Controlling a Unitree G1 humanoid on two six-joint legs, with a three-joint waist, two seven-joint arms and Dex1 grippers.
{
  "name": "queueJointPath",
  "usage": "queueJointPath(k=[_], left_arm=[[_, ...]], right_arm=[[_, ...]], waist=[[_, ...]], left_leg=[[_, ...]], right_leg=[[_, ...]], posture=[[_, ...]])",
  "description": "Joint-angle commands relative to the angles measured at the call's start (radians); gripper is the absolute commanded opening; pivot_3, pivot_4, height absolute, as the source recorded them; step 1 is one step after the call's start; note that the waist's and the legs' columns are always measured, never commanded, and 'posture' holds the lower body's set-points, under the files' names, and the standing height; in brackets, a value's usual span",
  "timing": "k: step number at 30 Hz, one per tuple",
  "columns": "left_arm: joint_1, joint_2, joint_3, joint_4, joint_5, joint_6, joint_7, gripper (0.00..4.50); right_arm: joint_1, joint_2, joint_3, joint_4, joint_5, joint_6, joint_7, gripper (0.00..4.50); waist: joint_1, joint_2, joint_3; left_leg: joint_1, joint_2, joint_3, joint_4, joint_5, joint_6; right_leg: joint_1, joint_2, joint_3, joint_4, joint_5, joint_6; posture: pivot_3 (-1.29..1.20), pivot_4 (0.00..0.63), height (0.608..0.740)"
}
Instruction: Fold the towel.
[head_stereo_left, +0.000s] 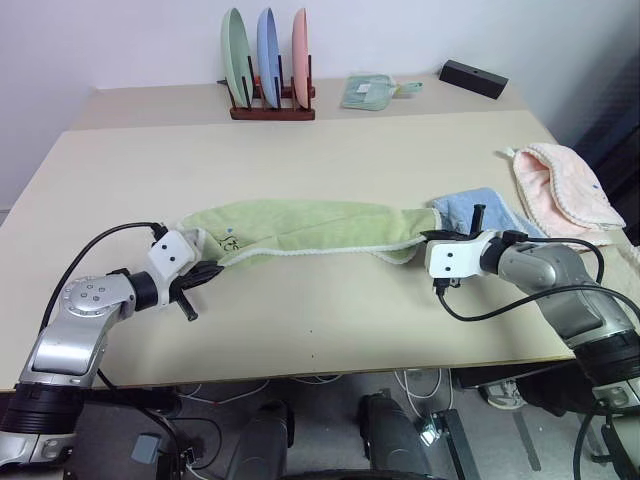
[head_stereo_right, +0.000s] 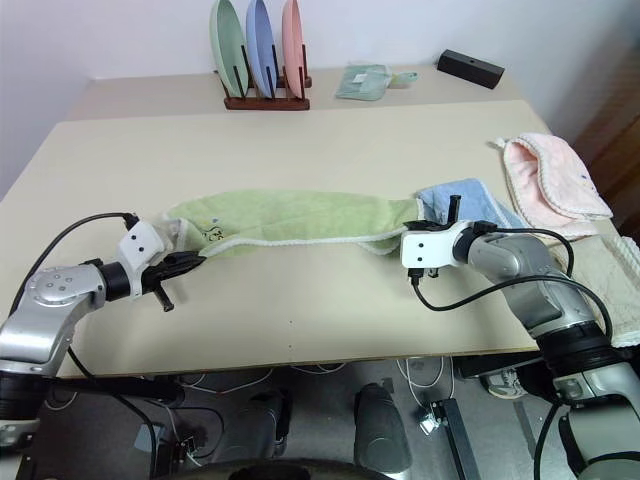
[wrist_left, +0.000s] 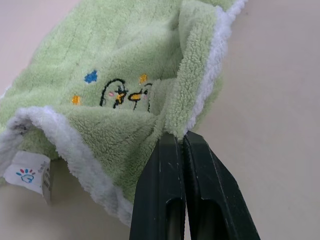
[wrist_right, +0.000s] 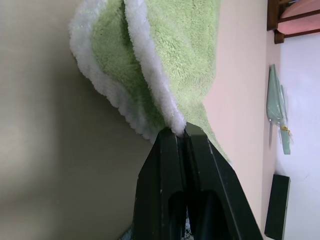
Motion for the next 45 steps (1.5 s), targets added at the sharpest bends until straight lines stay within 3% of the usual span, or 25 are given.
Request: queueJointPath(k=[1,10,15,18,25,29,32,38,41,45], left_arm=[[-0.121,-0.018,0.061,0.043,-0.006,-0.05,0.055,0.0],[-0.837,-0.126,0.122,0.683,0.126,-0.346,0.508,0.0],[-0.979,-0.094,0.156,0.836,0.083,-0.412,0.478,0.0],[-0.856,-0.046,0.145,0.737,0.049,-0.383,0.323,0.0],[-0.321,0.084,0.192,0.244,-0.133,-0.08,0.037,0.0],[0.04,0.198,0.23,-0.034,-0.223,0.091,-0.128,0.0],[0.196,0.244,0.273,-0.137,-0.249,0.164,-0.177,0.0],[0.315,0.281,0.354,-0.226,-0.3,0.28,-0.213,0.0],[0.293,0.28,0.34,-0.207,-0.272,0.256,-0.207,0.0],[0.115,0.239,0.236,-0.071,-0.178,0.161,-0.13,0.0]], right_arm=[[-0.109,0.005,-0.069,0.023,0.003,-0.001,-0.067,0.05],[-0.615,0.02,-0.059,0.4,-0.123,-0.019,-0.351,0.05],[-0.707,0.024,-0.075,0.431,-0.059,-0.064,-0.326,0.05],[-0.595,0.025,-0.096,0.282,0.073,-0.048,-0.182,0.05],[-0.183,-0.031,-0.141,-0.122,0.327,0.163,0.144,0.05],[0.079,-0.129,-0.202,-0.335,0.473,0.358,0.313,0.05],[0.234,-0.208,-0.275,-0.45,0.551,0.479,0.403,0.05],[0.379,-0.286,-0.406,-0.554,0.637,0.606,0.475,0.05],[0.341,-0.279,-0.385,-0.533,0.607,0.578,0.452,0.05],[0.157,-0.221,-0.263,-0.398,0.513,0.493,0.395,0.05]], waist=[[0.001,0.0,0.0],[0.002,-0.003,0.002],[-0.014,-0.003,0.001],[-0.027,-0.003,0.001],[-0.029,-0.002,0.002],[-0.015,-0.002,0.002],[0.002,-0.002,0.002],[0.007,-0.002,0.002],[0.004,-0.002,0.002],[0.003,-0.002,0.002]], left_leg=[[0.0,0.0,0.0,0.0,0.0,0.0],[-0.004,-0.002,0.0,0.004,0.0,0.0],[-0.014,-0.001,0.0,0.0,0.003,-0.005],[-0.015,-0.001,0.001,-0.002,0.003,-0.006],[-0.018,-0.001,0.001,0.003,0.002,-0.003],[-0.017,-0.001,0.001,0.007,0.0,0.0],[-0.015,0.0,0.001,0.008,0.0,0.0],[-0.013,0.0,0.002,0.009,0.0,0.001],[-0.013,0.0,0.002,0.008,0.0,0.001],[-0.012,0.0,0.003,0.009,0.0,0.0]], right_leg=[[0.0,0.0,0.0,0.0,0.0,0.0],[-0.002,-0.001,0.0,-0.001,0.002,0.002],[-0.014,-0.001,0.0,-0.002,0.002,0.003],[-0.016,-0.001,0.0,-0.002,0.002,0.003],[-0.02,-0.001,0.0,0.009,0.001,0.003],[-0.018,-0.001,0.001,0.01,0.001,0.002],[-0.016,-0.001,0.001,0.01,0.001,0.0],[-0.014,-0.001,0.001,0.009,0.0,-0.003],[-0.014,-0.001,0.001,0.009,0.0,-0.002],[-0.013,-0.001,0.001,0.009,0.001,-0.002]], posture=[[0.0,0.15,0.74],[0.0,0.15,0.74],[0.0,0.15,0.74],[0.0,0.15,0.74],[0.0,0.15,0.74],[0.0,0.15,0.74],[0.0,0.15,0.74],[0.0,0.15,0.74],[0.0,0.15,0.74],[0.0,0.15,0.74]])
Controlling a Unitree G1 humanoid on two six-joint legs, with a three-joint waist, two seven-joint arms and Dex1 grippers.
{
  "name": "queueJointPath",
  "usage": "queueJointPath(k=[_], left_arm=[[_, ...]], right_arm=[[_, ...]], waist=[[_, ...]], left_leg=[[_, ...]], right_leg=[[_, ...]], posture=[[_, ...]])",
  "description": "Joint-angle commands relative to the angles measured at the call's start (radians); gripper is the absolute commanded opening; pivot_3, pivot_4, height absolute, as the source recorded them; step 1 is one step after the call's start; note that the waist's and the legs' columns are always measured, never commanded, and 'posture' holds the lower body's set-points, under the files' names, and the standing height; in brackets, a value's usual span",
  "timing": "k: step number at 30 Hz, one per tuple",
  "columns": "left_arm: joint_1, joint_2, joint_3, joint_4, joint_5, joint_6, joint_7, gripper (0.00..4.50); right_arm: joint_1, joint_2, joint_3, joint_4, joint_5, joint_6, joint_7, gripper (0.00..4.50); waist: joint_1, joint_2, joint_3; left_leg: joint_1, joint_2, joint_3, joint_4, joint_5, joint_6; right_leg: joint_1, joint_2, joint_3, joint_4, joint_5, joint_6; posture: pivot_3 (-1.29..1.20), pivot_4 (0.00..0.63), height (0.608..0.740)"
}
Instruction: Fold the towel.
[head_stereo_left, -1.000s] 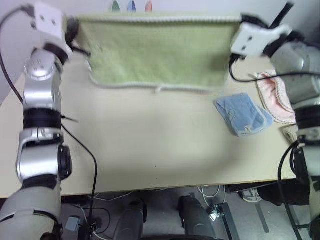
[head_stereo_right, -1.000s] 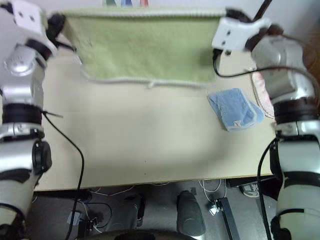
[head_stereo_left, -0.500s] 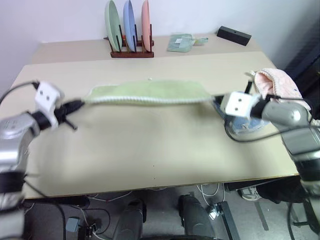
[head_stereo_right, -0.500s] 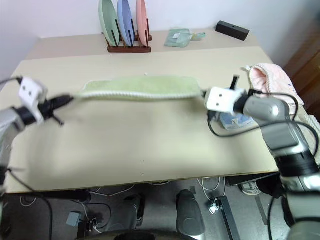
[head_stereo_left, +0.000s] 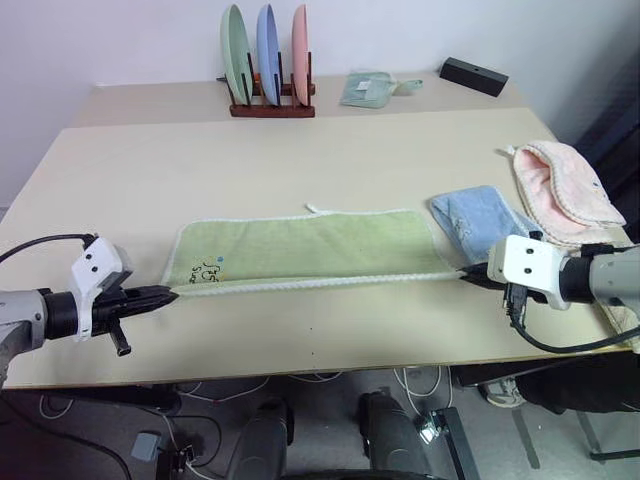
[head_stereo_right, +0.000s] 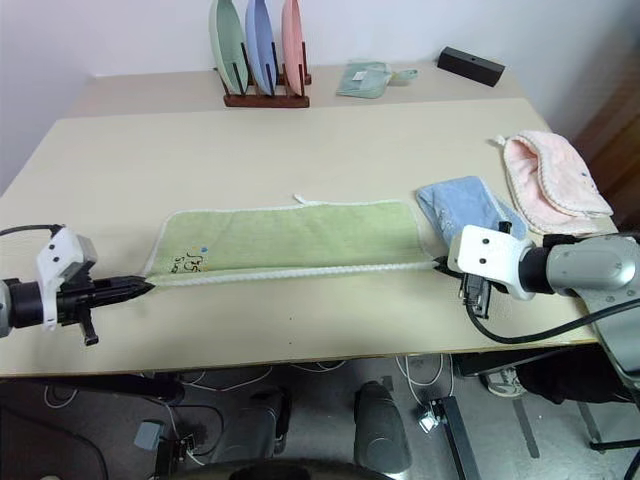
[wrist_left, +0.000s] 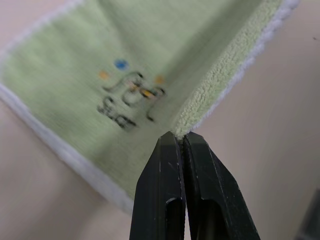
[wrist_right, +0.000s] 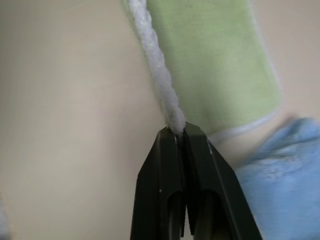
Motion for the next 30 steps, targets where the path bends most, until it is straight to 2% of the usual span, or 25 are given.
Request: queueJointPath(k=[1,8,13,18,24,26,27,28,30], left_arm=[[-0.126,-0.025,-0.057,0.108,0.076,-0.076,0.061,0.0],[-0.383,-0.11,-0.223,0.389,0.212,-0.222,0.077,0.0],[-0.532,-0.177,-0.294,0.61,0.305,-0.336,0.111,0.0],[-0.603,-0.225,-0.307,0.732,0.33,-0.386,0.129,0.0],[-0.62,-0.25,-0.305,0.785,0.334,-0.392,0.127,0.0],[-0.623,-0.255,-0.295,0.794,0.324,-0.377,0.13,0.61],[-0.624,-0.257,-0.291,0.797,0.322,-0.377,0.133,0.9],[-0.625,-0.257,-0.289,0.8,0.323,-0.379,0.138,1.4],[-0.631,-0.258,-0.279,0.815,0.34,-0.404,0.194,2.45]], right_arm=[[-0.142,0.046,0.07,0.11,-0.08,-0.074,-0.05,0.05],[-0.421,0.199,0.242,0.485,-0.237,-0.279,-0.106,0.05],[-0.562,0.295,0.31,0.806,-0.323,-0.444,-0.173,0.05],[-0.614,0.335,0.327,0.951,-0.351,-0.532,-0.19,0.05],[-0.626,0.361,0.325,1.015,-0.366,-0.573,-0.211,0.05],[-0.628,0.367,0.312,1.018,-0.361,-0.562,-0.224,0.0],[-0.629,0.369,0.307,1.018,-0.358,-0.556,-0.227,0.58],[-0.628,0.369,0.304,1.016,-0.356,-0.555,-0.23,0.91],[-0.626,0.358,0.296,1.002,-0.376,-0.564,-0.275,1.88]], waist=[[-0.001,0.0,0.0],[-0.004,0.0,0.0],[-0.005,0.0,0.0],[-0.006,0.0,0.0],[-0.008,0.0,0.0],[-0.008,0.0,0.0],[-0.008,0.0,0.0],[-0.008,0.0,0.0],[-0.008,0.0,0.0]], left_leg=[[0.0,0.0,0.0,0.0,0.0,0.0],[-0.002,0.0,0.0,-0.001,0.0,0.0],[-0.002,0.0,0.001,-0.001,0.0,-0.001],[-0.002,-0.001,0.001,-0.001,0.001,-0.001],[-0.002,-0.001,0.0,-0.001,0.001,-0.001],[-0.002,-0.001,0.0,-0.001,0.001,-0.001],[-0.002,-0.001,0.0,-0.001,0.001,-0.001],[-0.002,-0.001,0.0,-0.001,0.001,-0.001],[-0.002,-0.001,0.0,-0.001,0.001,-0.001]], right_leg=[[0.0,0.0,0.0,0.0,0.0,0.0],[-0.002,0.0,0.0,0.0,0.002,0.002],[-0.004,0.0,0.0,0.0,0.002,0.002],[-0.004,0.0,0.0,0.0,0.002,0.002],[-0.004,0.0,0.0,0.001,0.002,0.002],[-0.004,0.0,0.0,0.001,0.002,0.002],[-0.004,0.0,0.0,0.001,0.002,0.002],[-0.004,0.0,0.0,0.001,0.002,0.002],[-0.004,0.0,0.0,0.001,0.002,0.002]], posture=[[0.0,0.15,0.74],[0.0,0.15,0.74],[0.0,0.15,0.74],[0.0,0.15,0.74],[0.0,0.15,0.74],[0.0,0.15,0.74],[0.0,0.15,0.74],[0.0,0.15,0.74],[0.0,0.15,0.74]])
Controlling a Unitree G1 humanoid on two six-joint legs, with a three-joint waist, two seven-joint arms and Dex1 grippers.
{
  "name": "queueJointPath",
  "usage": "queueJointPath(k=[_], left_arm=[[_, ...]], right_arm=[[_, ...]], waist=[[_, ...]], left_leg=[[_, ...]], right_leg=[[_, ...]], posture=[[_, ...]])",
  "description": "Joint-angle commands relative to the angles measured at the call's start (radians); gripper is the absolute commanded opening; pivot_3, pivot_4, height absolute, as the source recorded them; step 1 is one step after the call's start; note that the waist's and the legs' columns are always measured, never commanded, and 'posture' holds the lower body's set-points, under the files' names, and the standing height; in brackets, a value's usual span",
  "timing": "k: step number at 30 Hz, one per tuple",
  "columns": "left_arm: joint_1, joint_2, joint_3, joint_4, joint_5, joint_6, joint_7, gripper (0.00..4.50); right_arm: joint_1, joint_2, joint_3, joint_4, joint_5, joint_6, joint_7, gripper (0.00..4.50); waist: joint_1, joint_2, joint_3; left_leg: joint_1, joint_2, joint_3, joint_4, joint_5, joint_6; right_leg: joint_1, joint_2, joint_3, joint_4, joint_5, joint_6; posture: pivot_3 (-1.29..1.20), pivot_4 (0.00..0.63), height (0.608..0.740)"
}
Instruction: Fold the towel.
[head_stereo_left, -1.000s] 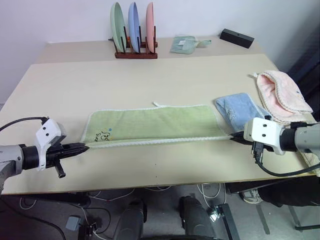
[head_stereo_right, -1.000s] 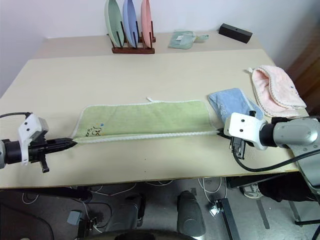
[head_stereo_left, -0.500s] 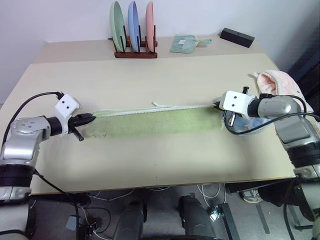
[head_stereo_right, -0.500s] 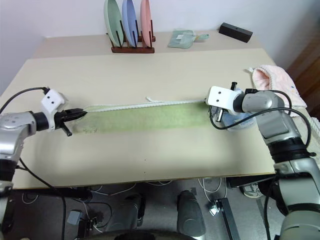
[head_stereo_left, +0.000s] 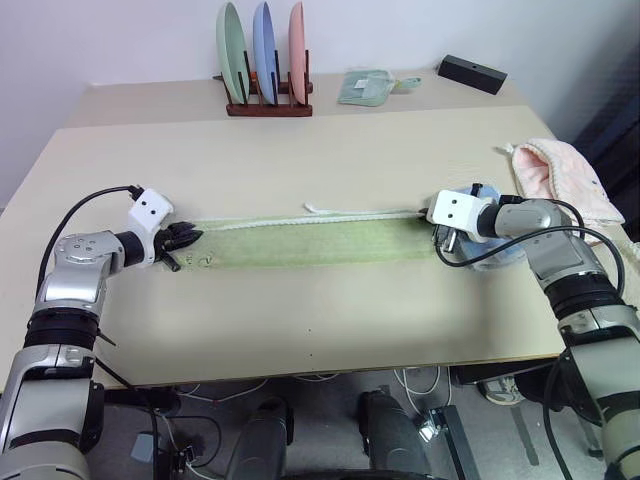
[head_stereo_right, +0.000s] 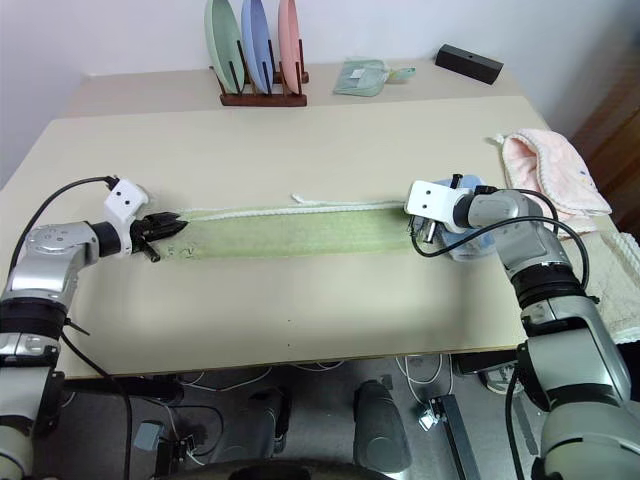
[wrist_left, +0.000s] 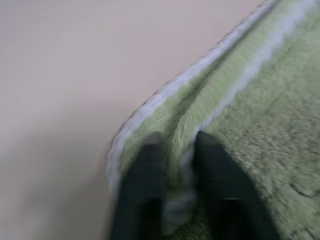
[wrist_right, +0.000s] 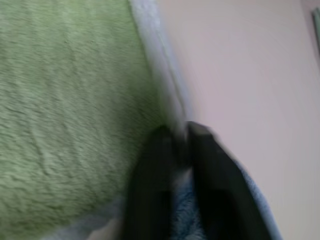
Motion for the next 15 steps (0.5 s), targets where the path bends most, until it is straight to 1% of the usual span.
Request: queueJointPath(k=[1,2,5,8,11,13,15], left_arm=[[-0.026,0.003,0.055,0.016,0.013,-0.039,0.094,2.95],[-0.031,-0.001,0.067,0.024,0.013,-0.049,0.128,3.4],[-0.048,-0.021,0.109,0.042,-0.002,-0.061,0.214,3.4],[-0.052,-0.05,0.168,0.028,-0.031,-0.05,0.299,3.4],[-0.018,-0.069,0.213,-0.038,-0.073,-0.027,0.309,3.4],[0.027,-0.076,0.235,-0.118,-0.117,0.014,0.285,3.47],[0.089,-0.069,0.24,-0.208,-0.141,0.044,0.253,3.47]], right_arm=[[-0.022,-0.024,-0.047,-0.034,-0.017,-0.013,-0.079,2.33],[-0.017,-0.031,-0.051,-0.046,-0.025,-0.016,-0.102,2.81],[0.008,-0.049,-0.071,-0.09,-0.037,-0.01,-0.153,2.81],[0.063,-0.071,-0.128,-0.206,-0.021,0.042,-0.199,2.81],[0.152,-0.076,-0.235,-0.389,0.08,0.205,-0.172,2.81],[0.256,-0.067,-0.327,-0.582,0.213,0.4,-0.117,3.35],[0.382,-0.048,-0.415,-0.797,0.371,0.616,-0.08,4.18]], waist=[[0.0,0.0,0.0],[0.001,0.0,0.0],[0.001,0.0,0.0],[0.003,0.0,0.0],[0.003,0.0,0.0],[0.004,0.0,0.0],[0.004,0.0,0.0]], left_leg=[[0.0,0.0,0.0,0.0,0.0,0.0],[0.0,0.0,0.0,0.0,0.0,0.0],[0.0,0.0,0.0,0.0,0.0,0.0],[0.0,0.0,0.0,0.0,0.0,0.0],[0.0,0.0,0.0,0.0,0.0,0.0],[0.0,0.0,0.0,0.0,0.0,0.0],[-0.001,0.0,-0.001,0.0,0.0,0.0]], right_leg=[[0.0,0.0,0.0,0.0,0.0,0.0],[0.0,0.0,0.0,0.0,0.0,0.0],[0.0,0.0,0.0,0.0,0.0,0.0],[0.0,0.0,0.0,0.0,0.0,0.0],[0.0,0.0,0.0,0.0,0.0,0.0],[0.0,0.0,0.0,0.0,0.0,0.0],[0.0,0.0,0.0,0.0,0.0,0.0]], posture=[[0.0,0.15,0.74],[0.0,0.15,0.74],[0.0,0.15,0.74],[0.0,0.15,0.74],[0.0,0.15,0.74],[0.0,0.15,0.74],[0.0,0.15,0.74]])
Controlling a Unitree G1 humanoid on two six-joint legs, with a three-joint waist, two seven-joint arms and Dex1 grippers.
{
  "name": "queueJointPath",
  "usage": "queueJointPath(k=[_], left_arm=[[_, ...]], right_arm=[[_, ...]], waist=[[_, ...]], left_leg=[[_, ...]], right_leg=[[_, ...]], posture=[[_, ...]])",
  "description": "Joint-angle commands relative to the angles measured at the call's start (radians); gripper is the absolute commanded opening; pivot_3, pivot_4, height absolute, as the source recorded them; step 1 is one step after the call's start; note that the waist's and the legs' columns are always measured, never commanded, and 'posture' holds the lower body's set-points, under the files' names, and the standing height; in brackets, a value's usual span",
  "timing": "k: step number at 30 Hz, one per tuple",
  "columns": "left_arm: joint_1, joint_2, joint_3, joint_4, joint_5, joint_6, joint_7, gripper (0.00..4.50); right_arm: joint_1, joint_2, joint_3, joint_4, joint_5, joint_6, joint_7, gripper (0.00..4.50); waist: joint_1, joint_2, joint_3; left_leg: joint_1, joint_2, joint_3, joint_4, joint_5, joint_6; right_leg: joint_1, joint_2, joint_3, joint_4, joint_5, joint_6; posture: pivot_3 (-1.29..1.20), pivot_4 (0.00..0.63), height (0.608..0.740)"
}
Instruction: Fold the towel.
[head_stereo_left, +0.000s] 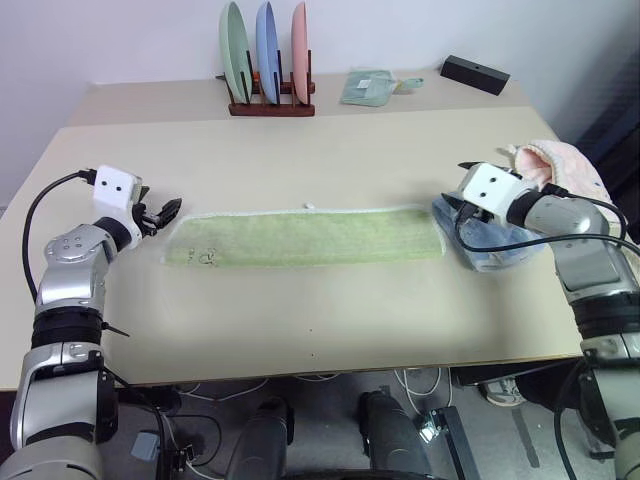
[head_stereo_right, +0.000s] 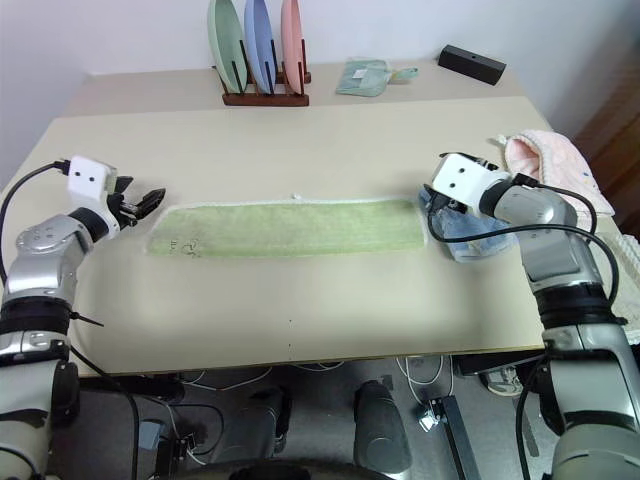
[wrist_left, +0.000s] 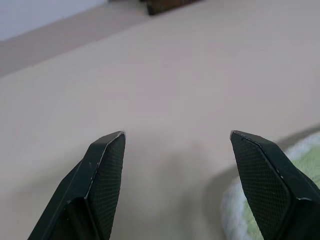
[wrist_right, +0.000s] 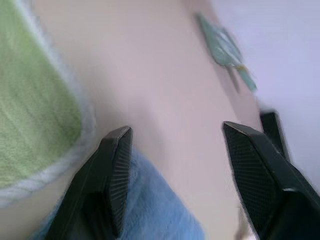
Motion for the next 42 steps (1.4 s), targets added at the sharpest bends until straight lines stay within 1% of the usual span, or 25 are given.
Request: queueJointPath(k=[1,4,7,9,11,13,18,22,26,31,33,34,38,39,41,42], left_arm=[[0.079,0.018,0.042,-0.151,-0.053,0.045,-0.041,3.47],[0.116,0.02,0.064,-0.217,-0.076,0.078,-0.035,3.47],[0.145,0.02,0.022,-0.331,-0.063,0.072,-0.063,3.47],[0.154,-0.01,-0.02,-0.449,-0.092,0.114,-0.082,3.47],[0.164,-0.049,-0.062,-0.573,-0.144,0.168,-0.105,3.47],[0.182,-0.08,-0.135,-0.692,-0.166,0.208,-0.134,3.47],[0.194,-0.138,-0.279,-0.841,-0.201,0.282,-0.183,3.47],[0.219,-0.13,-0.345,-0.893,-0.201,0.313,-0.222,3.47],[0.247,-0.113,-0.385,-0.909,-0.168,0.292,-0.239,3.47],[0.26,-0.114,-0.382,-0.901,-0.153,0.284,-0.227,3.47],[0.269,-0.11,-0.38,-0.9,-0.145,0.281,-0.222,3.47],[0.273,-0.108,-0.379,-0.901,-0.142,0.28,-0.221,3.47],[0.297,-0.099,-0.368,-0.907,-0.134,0.275,-0.215,3.47],[0.304,-0.099,-0.367,-0.908,-0.131,0.271,-0.213,3.47],[0.314,-0.101,-0.368,-0.906,-0.125,0.265,-0.209,3.47],[0.316,-0.103,-0.37,-0.905,-0.122,0.262,-0.208,3.47]], right_arm=[[0.162,0.026,-0.167,-0.358,0.273,0.349,0.045,4.49],[0.321,0.115,-0.276,-0.585,0.484,0.602,-0.014,4.49],[0.449,0.272,-0.353,-0.739,0.684,0.803,-0.141,4.49],[0.497,0.369,-0.372,-0.792,0.761,0.894,-0.242,4.49],[0.51,0.438,-0.387,-0.805,0.8,0.951,-0.329,4.49],[0.502,0.508,-0.411,-0.782,0.826,0.989,-0.425,4.49],[0.422,0.641,-0.474,-0.676,0.834,1.036,-0.648,4.49],[0.337,0.702,-0.531,-0.591,0.861,1.041,-0.756,4.49],[0.253,0.733,-0.574,-0.498,0.899,1.035,-0.831,4.49],[0.165,0.751,-0.57,-0.393,0.904,0.995,-0.886,4.49],[0.143,0.754,-0.565,-0.363,0.903,0.977,-0.9,3.97],[0.138,0.753,-0.563,-0.356,0.906,0.971,-0.907,3.64],[0.132,0.745,-0.555,-0.36,0.925,0.967,-0.922,1.62],[0.133,0.742,-0.557,-0.365,0.933,0.969,-0.927,1.01],[0.133,0.734,-0.557,-0.387,0.95,0.978,-0.936,0.08],[0.134,0.728,-0.553,-0.397,0.957,0.981,-0.94,0.03]], waist=[[0.0,0.0,0.0],[0.0,-0.001,-0.001],[0.004,-0.001,-0.001],[0.006,-0.001,-0.001],[0.013,-0.001,-0.001],[0.021,-0.001,-0.001],[0.022,0.001,-0.002],[0.019,0.001,-0.003],[0.021,0.002,-0.003],[0.019,0.002,-0.003],[0.018,0.002,-0.003],[0.018,0.002,-0.003],[0.011,0.003,-0.003],[0.007,0.003,-0.003],[0.002,0.003,-0.003],[0.002,0.003,-0.003]], left_leg=[[0.0,0.0,0.0,0.0,0.0,0.0],[0.0,0.0,-0.001,0.001,0.0,0.0],[0.001,0.0,-0.002,0.001,0.0,0.0],[0.002,0.0,-0.002,0.001,0.0,0.0],[0.002,0.0,-0.002,0.002,0.0,0.0],[0.002,0.0,-0.001,0.002,0.0,0.0],[0.003,0.0,-0.001,0.0,0.0,0.0],[0.003,0.0,-0.001,0.0,0.0,0.0],[0.005,0.0,-0.001,0.0,0.0,0.0],[0.009,0.0,-0.001,-0.001,0.0,0.001],[0.015,0.001,-0.001,-0.002,0.0,0.001],[0.015,0.001,-0.001,-0.002,-0.001,0.001],[0.015,0.001,-0.001,-0.002,-0.001,0.002],[0.015,0.001,-0.001,-0.003,-0.001,0.002],[0.015,0.001,-0.001,-0.003,-0.001,0.002],[0.015,0.001,-0.001,-0.003,-0.001,0.002]], right_leg=[[0.0,0.0,0.0,0.0,0.0,0.0],[0.0,0.0,0.0,0.001,0.0,0.0],[0.001,0.0,0.0,0.002,0.001,-0.001],[0.003,0.0,0.0,0.002,0.001,-0.001],[0.003,0.0,0.0,0.001,0.001,-0.001],[0.004,0.0,0.0,0.001,0.001,-0.001],[0.003,0.001,0.0,0.001,0.001,-0.001],[0.003,0.001,0.0,0.001,0.001,-0.002],[0.005,0.001,0.0,0.0,0.0,-0.002],[0.01,0.001,0.0,-0.001,0.0,-0.002],[0.015,0.001,0.0,-0.002,0.0,-0.002],[0.016,0.001,0.0,-0.002,0.0,-0.002],[0.015,0.001,0.0,-0.002,-0.001,-0.001],[0.015,0.001,0.0,-0.002,-0.001,-0.001],[0.015,0.001,0.0,-0.002,-0.001,-0.001],[0.015,0.001,0.0,-0.002,-0.001,-0.001]], posture=[[0.0,0.15,0.74],[0.0,0.15,0.74],[0.0,0.15,0.74],[0.0,0.15,0.74],[0.0,0.15,0.74],[0.0,0.15,0.74],[0.0,0.15,0.74],[0.0,0.15,0.74],[0.0,0.15,0.74],[0.0,0.15,0.74],[0.0,0.15,0.74],[0.0,0.15,0.74],[0.0,0.15,0.74],[0.0,0.15,0.74],[0.0,0.15,0.74],[0.0,0.15,0.74]])
